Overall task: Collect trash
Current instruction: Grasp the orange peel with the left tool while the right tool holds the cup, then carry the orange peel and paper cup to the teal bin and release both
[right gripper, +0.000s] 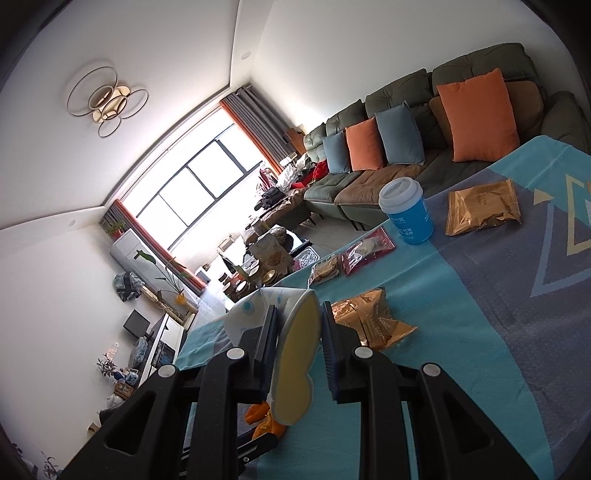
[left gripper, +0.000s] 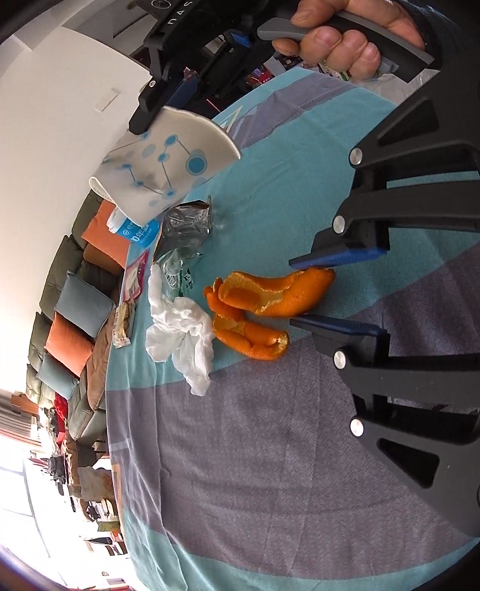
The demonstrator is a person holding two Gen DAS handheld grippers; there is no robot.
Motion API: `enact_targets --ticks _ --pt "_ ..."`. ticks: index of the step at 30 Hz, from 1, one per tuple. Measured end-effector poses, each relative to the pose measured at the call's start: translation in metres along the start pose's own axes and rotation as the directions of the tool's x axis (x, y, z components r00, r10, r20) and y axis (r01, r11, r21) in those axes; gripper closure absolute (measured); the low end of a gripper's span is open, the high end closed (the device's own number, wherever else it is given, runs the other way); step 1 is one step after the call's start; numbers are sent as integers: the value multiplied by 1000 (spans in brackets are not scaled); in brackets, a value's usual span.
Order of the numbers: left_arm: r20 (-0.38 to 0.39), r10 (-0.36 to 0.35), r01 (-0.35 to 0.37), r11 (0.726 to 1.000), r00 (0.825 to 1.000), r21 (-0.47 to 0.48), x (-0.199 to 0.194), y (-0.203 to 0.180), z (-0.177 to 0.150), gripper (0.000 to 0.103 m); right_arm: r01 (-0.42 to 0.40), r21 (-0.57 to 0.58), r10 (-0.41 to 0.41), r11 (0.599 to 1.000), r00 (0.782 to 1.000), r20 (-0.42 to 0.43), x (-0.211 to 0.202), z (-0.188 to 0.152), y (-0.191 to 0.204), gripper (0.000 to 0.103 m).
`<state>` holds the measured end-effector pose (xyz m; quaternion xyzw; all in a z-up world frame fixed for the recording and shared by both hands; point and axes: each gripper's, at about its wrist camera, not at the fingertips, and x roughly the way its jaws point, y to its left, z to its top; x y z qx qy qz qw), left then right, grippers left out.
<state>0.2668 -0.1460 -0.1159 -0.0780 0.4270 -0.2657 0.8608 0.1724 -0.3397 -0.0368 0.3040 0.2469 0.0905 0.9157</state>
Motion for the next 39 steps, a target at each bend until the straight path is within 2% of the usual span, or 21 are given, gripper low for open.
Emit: enact_targets --ticks 7,11,15,20,25,30,36,39 --pt "20 -20 20 1000 1000 7 -8 -1 -4 84 -2 -2 2 1000 1000 2 -2 -2 -2 82" --pt "60 -27 25 999 998 32 -23 -4 -4 85 -7 -12 8 1000 1000 5 -4 -3 1 82" --pt "97 -20 16 999 995 39 -41 -5 -5 85 -17 -25 17 1000 1000 4 -4 -4 5 82" --pt "170 25 -29 999 985 18 -78 5 -5 85 -36 -42 36 998 999 3 -6 -6 15 82" --pt "260 101 -102 995 960 -11 -125 21 -7 85 -65 -64 64 996 998 -8 -6 -11 32 82" --pt "333 205 -195 979 921 -63 -175 45 -19 85 -109 -101 105 989 993 -47 0 -23 59 82" --pt "364 314 -270 948 877 -167 -228 85 -43 85 -180 -144 163 973 979 -123 18 -45 99 82" --pt "375 366 -302 928 852 -219 -252 107 -52 85 -234 -171 204 957 964 -173 31 -59 126 82"
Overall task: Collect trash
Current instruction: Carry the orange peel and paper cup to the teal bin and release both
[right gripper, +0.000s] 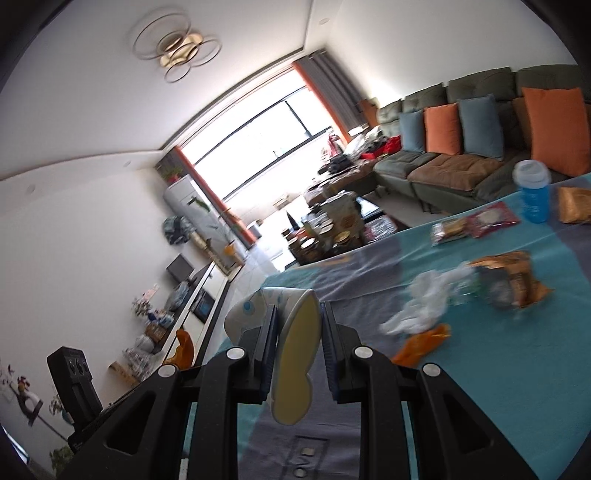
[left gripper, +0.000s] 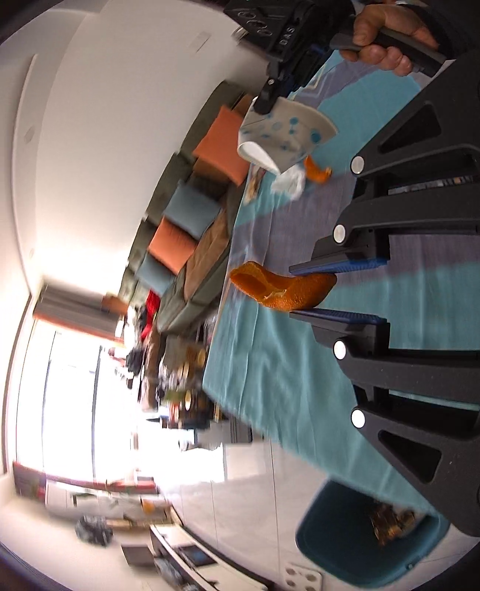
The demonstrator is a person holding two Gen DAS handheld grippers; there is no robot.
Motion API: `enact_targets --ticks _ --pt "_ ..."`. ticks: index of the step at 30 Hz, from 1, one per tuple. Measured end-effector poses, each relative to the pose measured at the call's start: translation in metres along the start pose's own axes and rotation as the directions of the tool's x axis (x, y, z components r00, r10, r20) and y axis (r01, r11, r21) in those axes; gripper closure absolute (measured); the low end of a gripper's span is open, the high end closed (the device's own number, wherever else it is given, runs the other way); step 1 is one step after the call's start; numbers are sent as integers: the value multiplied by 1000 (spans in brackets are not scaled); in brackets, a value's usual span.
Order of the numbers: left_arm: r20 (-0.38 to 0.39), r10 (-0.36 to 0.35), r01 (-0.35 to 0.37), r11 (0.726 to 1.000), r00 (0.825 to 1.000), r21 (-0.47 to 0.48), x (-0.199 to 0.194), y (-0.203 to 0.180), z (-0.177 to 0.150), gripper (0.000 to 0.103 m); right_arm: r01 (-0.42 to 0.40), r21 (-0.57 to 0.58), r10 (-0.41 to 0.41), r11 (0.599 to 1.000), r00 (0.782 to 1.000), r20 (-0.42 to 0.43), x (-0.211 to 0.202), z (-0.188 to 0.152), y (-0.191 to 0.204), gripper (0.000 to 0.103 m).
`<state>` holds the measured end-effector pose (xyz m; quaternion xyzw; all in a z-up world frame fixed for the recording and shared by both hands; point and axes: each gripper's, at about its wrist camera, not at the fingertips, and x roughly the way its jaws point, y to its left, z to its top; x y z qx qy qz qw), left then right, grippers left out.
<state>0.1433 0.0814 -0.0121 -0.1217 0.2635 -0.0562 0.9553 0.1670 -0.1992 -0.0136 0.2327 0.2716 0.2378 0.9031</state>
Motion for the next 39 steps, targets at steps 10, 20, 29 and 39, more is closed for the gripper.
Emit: enact_targets --ticks 10,20,29,39 --pt "67 146 -140 986 987 -89 -53 79 7 85 -170 -120 154 978 979 -134 64 -14 88 82" --pt "72 325 -310 935 943 -171 -106 173 0 85 -305 -205 234 930 921 -310 145 -40 177 82" --pt "-37 440 -437 872 897 -223 -118 253 -36 85 -379 -276 206 883 843 -498 229 -90 251 82" --pt "-167 472 -500 833 866 -235 -72 280 -67 84 -333 -378 61 864 814 -578 290 -133 286 82"
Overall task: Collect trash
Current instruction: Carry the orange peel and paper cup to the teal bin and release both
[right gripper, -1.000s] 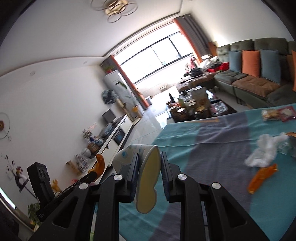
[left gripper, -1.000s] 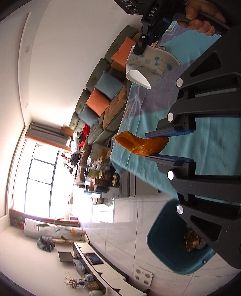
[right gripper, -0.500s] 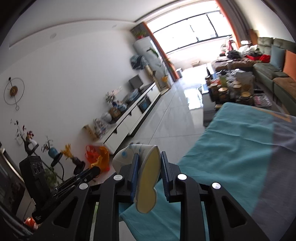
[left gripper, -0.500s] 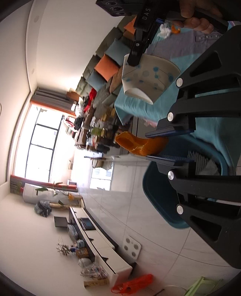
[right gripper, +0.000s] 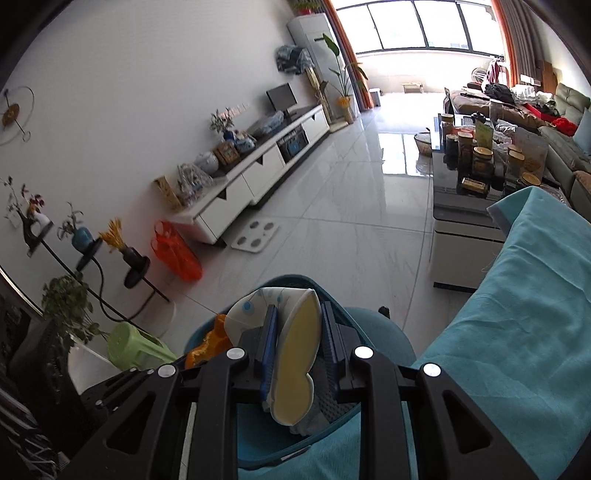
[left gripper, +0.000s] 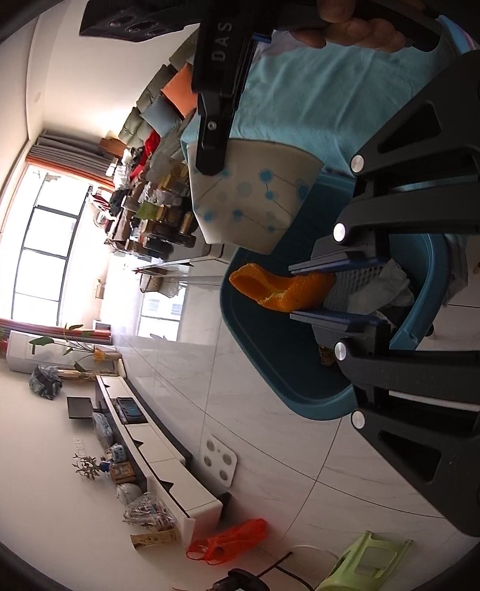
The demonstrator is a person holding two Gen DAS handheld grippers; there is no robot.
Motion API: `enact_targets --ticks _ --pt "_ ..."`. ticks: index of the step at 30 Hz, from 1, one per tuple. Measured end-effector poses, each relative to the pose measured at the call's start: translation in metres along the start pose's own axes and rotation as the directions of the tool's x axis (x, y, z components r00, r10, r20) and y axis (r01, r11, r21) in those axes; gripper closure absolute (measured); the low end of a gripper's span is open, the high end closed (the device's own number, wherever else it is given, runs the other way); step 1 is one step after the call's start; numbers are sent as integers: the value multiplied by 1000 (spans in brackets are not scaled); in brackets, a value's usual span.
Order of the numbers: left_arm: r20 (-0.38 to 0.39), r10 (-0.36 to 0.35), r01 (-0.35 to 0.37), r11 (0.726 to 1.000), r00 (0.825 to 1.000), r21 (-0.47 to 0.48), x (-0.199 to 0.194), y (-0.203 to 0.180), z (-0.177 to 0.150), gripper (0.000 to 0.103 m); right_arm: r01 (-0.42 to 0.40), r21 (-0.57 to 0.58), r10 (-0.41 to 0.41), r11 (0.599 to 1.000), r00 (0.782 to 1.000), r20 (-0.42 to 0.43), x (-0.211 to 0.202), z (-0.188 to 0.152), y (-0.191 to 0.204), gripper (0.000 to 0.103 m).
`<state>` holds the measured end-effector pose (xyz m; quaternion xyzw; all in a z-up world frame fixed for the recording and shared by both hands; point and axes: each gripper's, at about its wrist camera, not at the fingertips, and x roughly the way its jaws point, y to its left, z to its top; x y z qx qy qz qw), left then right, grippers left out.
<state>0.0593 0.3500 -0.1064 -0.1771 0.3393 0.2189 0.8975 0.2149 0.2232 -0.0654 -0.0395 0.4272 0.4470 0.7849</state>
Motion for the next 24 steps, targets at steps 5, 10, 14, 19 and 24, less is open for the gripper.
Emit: enact_targets --ticks 5,10,14,19,24 --pt "-40 27 -27 1000 999 -4 16 -9 -7 83 70 -42 -72 997 996 -47 18 -4 7 77" --pt "-58 35 -35 999 998 -1 26 -15 -3 80 96 -50 -99 994 993 -63 26 -5 9 64" --pt "-53 49 -50 999 997 1 28 -17 -1 60 90 -25 -91 996 995 -40 19 -5 5 59" --pt "-38 62 -62 998 997 -5 25 -19 2 39 71 27 -72 997 997 17 -4 -5 -9 52" --pt "-2 33 -33 999 999 -28 11 -25 9 14 57 60 -63 997 993 104 -41 -13 -17 34"
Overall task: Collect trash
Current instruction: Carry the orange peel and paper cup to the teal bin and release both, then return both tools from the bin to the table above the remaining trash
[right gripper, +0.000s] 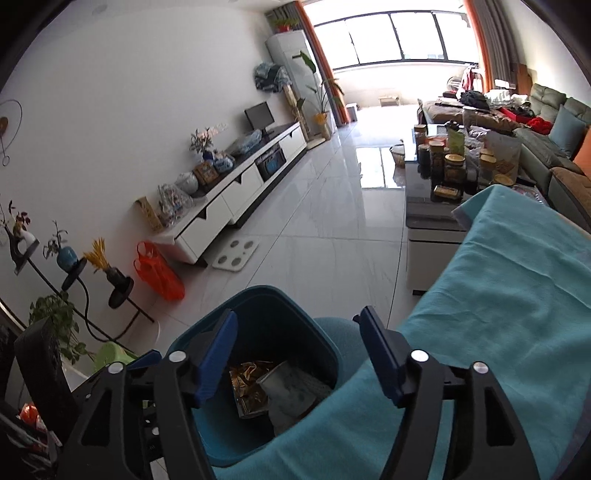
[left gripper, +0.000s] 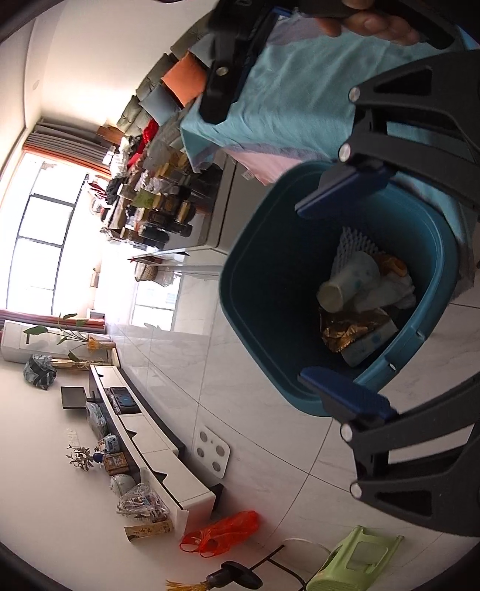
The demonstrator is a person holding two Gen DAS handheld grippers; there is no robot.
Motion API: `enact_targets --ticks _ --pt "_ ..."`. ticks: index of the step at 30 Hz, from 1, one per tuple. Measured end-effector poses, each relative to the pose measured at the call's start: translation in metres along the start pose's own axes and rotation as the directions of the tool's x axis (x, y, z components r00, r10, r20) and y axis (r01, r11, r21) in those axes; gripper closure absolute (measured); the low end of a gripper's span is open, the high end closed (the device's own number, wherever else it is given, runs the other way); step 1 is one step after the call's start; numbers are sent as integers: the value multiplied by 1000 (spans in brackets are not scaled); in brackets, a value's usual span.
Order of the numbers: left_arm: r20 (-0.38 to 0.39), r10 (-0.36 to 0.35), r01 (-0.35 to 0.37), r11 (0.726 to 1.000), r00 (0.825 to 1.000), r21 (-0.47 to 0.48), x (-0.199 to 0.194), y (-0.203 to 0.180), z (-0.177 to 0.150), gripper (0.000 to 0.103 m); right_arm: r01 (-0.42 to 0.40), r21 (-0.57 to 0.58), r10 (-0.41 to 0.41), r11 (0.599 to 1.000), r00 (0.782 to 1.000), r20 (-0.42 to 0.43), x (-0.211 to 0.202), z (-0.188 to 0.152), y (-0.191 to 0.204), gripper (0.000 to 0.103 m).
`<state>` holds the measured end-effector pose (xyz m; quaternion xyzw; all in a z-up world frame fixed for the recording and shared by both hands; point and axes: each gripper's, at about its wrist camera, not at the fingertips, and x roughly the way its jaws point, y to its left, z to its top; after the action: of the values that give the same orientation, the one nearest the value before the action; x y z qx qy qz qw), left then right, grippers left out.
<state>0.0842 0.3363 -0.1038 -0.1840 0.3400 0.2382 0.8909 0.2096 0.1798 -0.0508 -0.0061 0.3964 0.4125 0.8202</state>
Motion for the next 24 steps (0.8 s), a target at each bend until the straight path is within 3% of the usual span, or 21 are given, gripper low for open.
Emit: enact_targets --ticks 2,5,13,24 --pt "25 -6 6 1000 1000 -5 -11 -2 2 6 5 9 -6 1000 999 33 -15 -3 -4 26" --pt "59 -11 11 1000 998 -4 -28 -9 6 5 11 12 -12 1000 997 72 -32 -6 -9 17" --pt "100 -35 33 999 994 21 -62 -37 13 5 41 19 -43 999 987 155 -75 -26 -21 7" --pt "170 -165 147 983 972 110 -105 -100 12 5 136 64 -148 989 951 273 -153 -61 -57 7"
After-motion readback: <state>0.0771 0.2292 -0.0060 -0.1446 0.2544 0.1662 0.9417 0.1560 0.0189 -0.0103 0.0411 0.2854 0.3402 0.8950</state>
